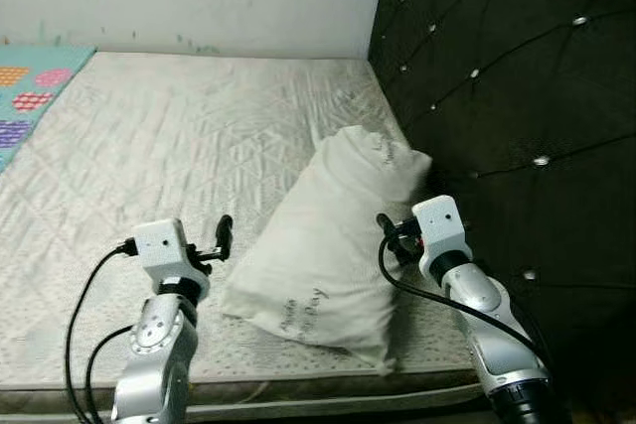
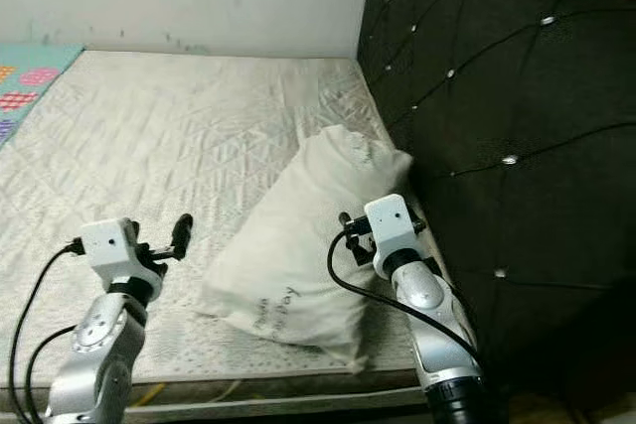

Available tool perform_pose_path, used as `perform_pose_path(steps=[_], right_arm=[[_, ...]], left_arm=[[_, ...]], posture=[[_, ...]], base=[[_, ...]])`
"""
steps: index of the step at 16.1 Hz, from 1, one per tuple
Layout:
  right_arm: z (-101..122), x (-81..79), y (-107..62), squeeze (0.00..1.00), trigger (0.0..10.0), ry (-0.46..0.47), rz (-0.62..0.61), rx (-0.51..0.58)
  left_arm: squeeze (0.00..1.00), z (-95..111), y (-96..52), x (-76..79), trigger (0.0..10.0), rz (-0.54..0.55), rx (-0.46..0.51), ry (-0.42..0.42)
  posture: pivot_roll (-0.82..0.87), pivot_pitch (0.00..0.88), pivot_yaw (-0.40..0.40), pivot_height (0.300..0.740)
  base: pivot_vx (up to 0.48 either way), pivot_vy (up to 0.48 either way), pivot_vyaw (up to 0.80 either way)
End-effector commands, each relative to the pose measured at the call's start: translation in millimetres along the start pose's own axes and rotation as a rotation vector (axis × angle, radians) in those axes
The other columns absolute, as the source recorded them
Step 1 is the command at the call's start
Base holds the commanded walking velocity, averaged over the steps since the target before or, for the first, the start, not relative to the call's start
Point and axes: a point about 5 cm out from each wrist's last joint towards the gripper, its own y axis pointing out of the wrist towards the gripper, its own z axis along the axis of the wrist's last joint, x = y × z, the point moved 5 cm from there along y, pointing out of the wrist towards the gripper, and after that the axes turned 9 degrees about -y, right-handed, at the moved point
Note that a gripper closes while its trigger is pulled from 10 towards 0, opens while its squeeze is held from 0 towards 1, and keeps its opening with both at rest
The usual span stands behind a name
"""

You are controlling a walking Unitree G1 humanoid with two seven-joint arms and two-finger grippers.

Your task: Clean up the room

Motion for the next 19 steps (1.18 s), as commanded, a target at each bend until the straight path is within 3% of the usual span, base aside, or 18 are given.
perform_pose_path(steps=[1,14,19], right_arm=[[-5.0,3.2,-1.6,0.0,10.0,-0.007,-0.005,-0.012],[-3.9,0.8,-1.2,0.0,10.0,-0.023,0.016,0.002],[-2.0,-1.2,-1.1,0.0,10.0,-0.022,0.016,0.008]], left_arm=[[0.0,-1.9,1.9,8.0,10.0,-0.024,-0.01,-0.004],[0.0,-1.0,1.1,5.3,10.0,-0.01,0.003,-0.007],[0.0,-1.6,0.2,5.2,10.0,-0.009,-0.003,-0.005]], posture=[[-0.18,0.0,-0.059,0.74],[-0.18,0.0,-0.062,0.74],[-0.18,0.0,-0.057,0.74]], base=[[0.0,-0.334,0.0],[0.0,-0.046,0.0],[0.0,0.0,0.42]])
